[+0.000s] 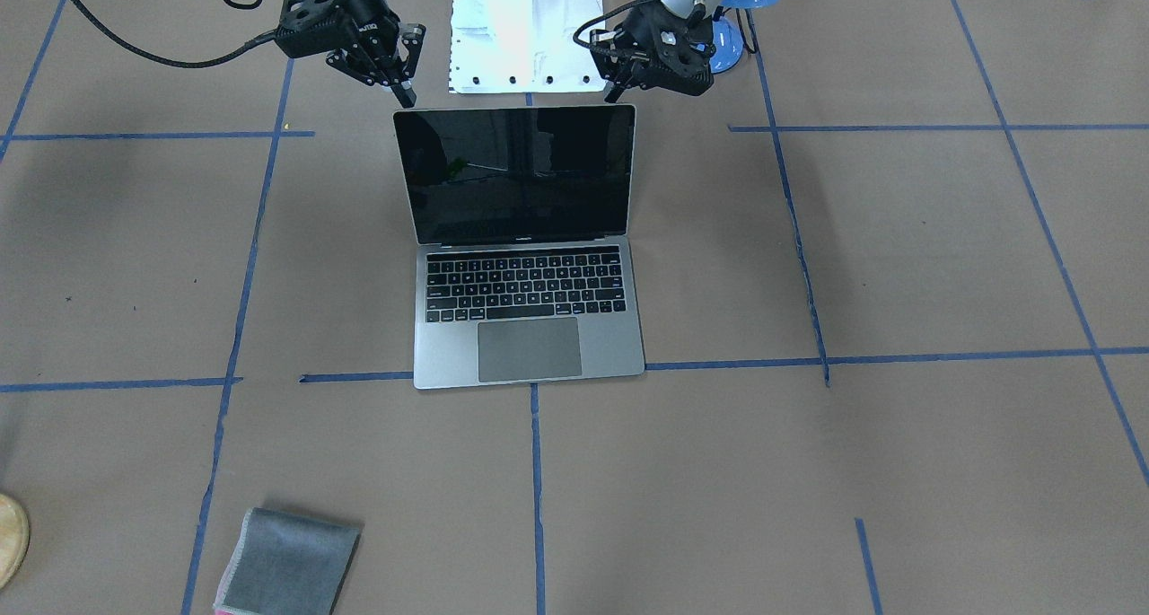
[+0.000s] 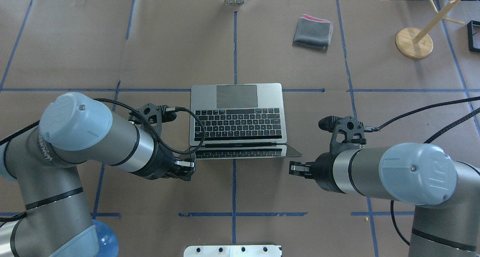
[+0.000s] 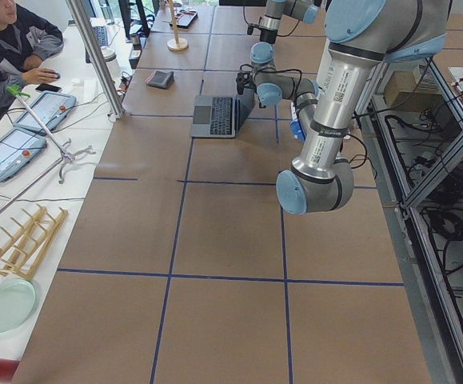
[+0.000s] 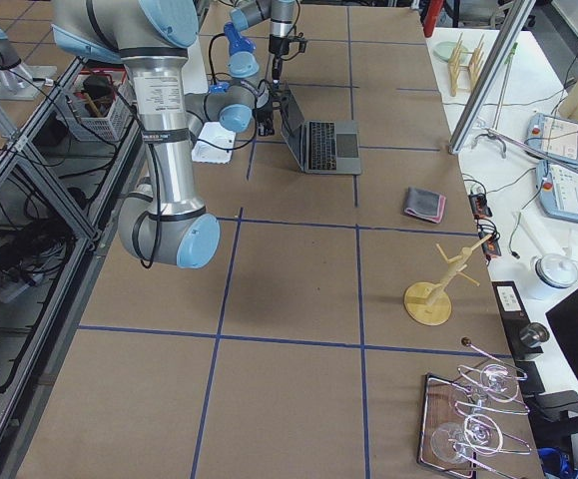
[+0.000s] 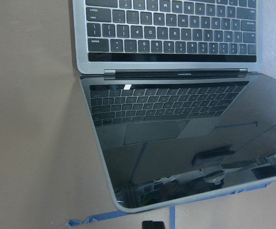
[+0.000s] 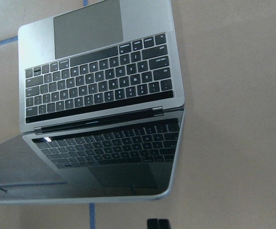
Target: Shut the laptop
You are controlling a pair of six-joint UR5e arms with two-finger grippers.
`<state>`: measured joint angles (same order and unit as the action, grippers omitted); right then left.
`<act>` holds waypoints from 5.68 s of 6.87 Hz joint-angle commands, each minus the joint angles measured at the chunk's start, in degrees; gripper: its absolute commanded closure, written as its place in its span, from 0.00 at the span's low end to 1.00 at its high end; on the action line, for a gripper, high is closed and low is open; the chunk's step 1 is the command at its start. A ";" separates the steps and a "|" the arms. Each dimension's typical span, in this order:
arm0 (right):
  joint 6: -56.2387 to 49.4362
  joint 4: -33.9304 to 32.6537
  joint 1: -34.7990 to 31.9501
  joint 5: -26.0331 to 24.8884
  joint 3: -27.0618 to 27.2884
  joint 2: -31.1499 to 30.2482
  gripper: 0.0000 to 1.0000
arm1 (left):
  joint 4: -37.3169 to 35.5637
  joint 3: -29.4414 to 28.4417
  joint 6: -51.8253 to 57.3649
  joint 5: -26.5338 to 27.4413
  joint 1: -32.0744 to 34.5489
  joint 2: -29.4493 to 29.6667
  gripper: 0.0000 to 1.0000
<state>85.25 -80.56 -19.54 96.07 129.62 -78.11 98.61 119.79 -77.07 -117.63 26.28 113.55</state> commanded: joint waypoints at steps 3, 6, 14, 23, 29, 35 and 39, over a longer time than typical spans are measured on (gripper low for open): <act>-0.09 -1.70 -1.11 -0.35 -0.25 1.03 1.00 | -0.09 -0.26 -0.01 0.03 0.43 0.18 1.00; -0.61 -1.70 -2.69 -0.35 -3.31 3.65 1.00 | -0.09 -0.43 -0.01 -0.06 2.97 0.35 1.00; -2.02 -2.14 -8.49 0.44 -9.56 9.02 1.00 | -0.70 -7.71 -0.01 -0.06 9.04 6.32 1.00; -6.93 -3.11 -16.05 2.72 -27.20 20.35 1.00 | 0.26 -22.03 0.78 -0.06 13.27 13.71 1.00; -9.84 0.81 -16.15 3.42 -50.67 30.03 1.00 | 12.81 -47.67 0.78 3.97 12.48 21.69 1.00; -11.06 -1.95 -22.20 15.64 -46.40 30.30 0.01 | 13.10 -47.63 1.04 0.67 15.45 21.81 0.01; -41.20 -6.27 -35.88 24.23 -33.67 11.20 0.00 | 3.83 -37.46 28.10 -13.39 31.67 7.95 0.00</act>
<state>55.28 -86.61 -50.33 116.94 92.49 -59.65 107.29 78.81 -60.65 -126.48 51.47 125.99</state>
